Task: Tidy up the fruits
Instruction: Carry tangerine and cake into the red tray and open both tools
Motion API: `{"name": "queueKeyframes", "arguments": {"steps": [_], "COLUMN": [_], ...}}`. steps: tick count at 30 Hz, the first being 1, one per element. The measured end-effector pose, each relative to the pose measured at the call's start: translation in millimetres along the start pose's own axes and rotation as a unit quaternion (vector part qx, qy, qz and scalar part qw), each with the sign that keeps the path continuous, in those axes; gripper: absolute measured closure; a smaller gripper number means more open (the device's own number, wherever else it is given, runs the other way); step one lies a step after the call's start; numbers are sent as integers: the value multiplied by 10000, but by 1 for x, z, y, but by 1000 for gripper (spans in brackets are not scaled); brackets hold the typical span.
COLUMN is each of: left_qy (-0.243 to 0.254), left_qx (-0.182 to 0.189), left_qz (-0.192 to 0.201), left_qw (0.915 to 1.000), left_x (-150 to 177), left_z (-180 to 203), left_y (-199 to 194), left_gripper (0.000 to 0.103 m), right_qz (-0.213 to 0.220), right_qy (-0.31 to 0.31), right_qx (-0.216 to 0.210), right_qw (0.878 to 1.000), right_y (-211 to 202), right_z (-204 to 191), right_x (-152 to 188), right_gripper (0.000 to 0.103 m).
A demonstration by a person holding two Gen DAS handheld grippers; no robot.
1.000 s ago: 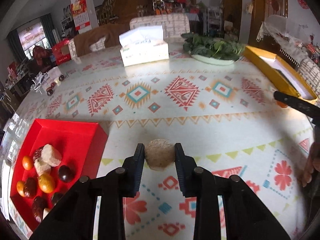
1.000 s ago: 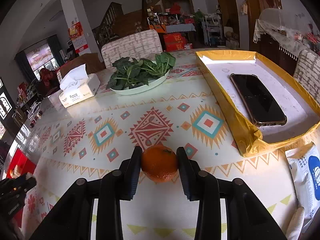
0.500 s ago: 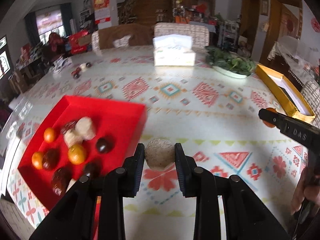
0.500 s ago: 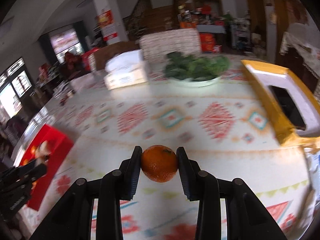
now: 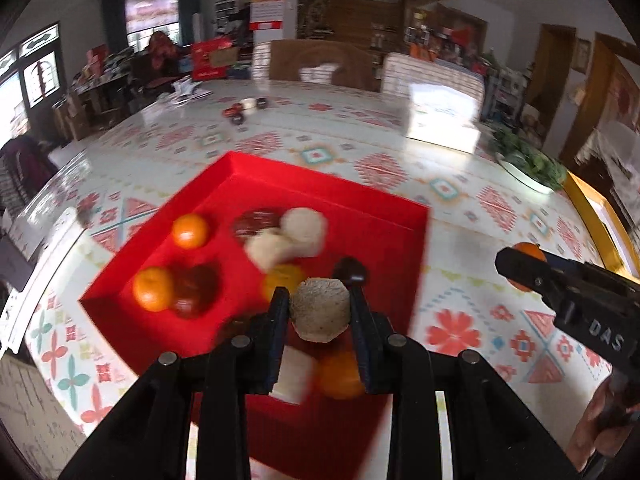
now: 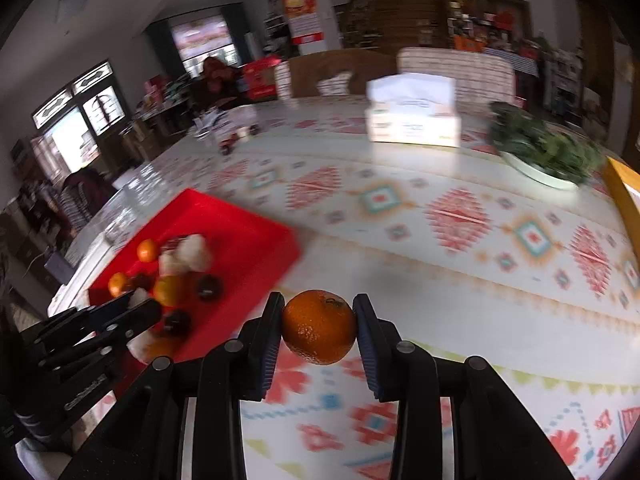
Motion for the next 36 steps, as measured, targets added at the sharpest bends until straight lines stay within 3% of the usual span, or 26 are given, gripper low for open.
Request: {"name": "queueKeyframes", "arguments": {"steps": [10,22,30,36], "left_qy": [-398,-432,-501,-458], "left_qx": [-320,-410,-528,-644], "left_qz": [-142,-89,-1,109], "left_qw": [9986,9982,9973,9968], "left_x": [3,-1,-5,-11], "left_z": [-63,-81,-88,-88], "left_y": [19,25,19,8], "left_gripper": [74,74,54,44], "right_qz": [-223,-541,-582,-518], "right_qy": [-472,-845,-862,-790], "right_qx": [-420,-629,-612,-605], "right_qw": [9978,9930,9927,9937], "right_y": [42,80,86,81], "right_z": [-75,-125,-128,-126], "right_x": [-5,9,13,9], "right_gripper": [64,64,63,62]}}
Point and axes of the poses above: each gripper's, at about its wrist camera, not at the fingertips, and y roughly the way its jaws point, z to its right, x to its underside, the point moved 10 cm from there along y, roughly the way its jaws point, and after that the axes turned 9 degrees about z, right-handed, at the moved point
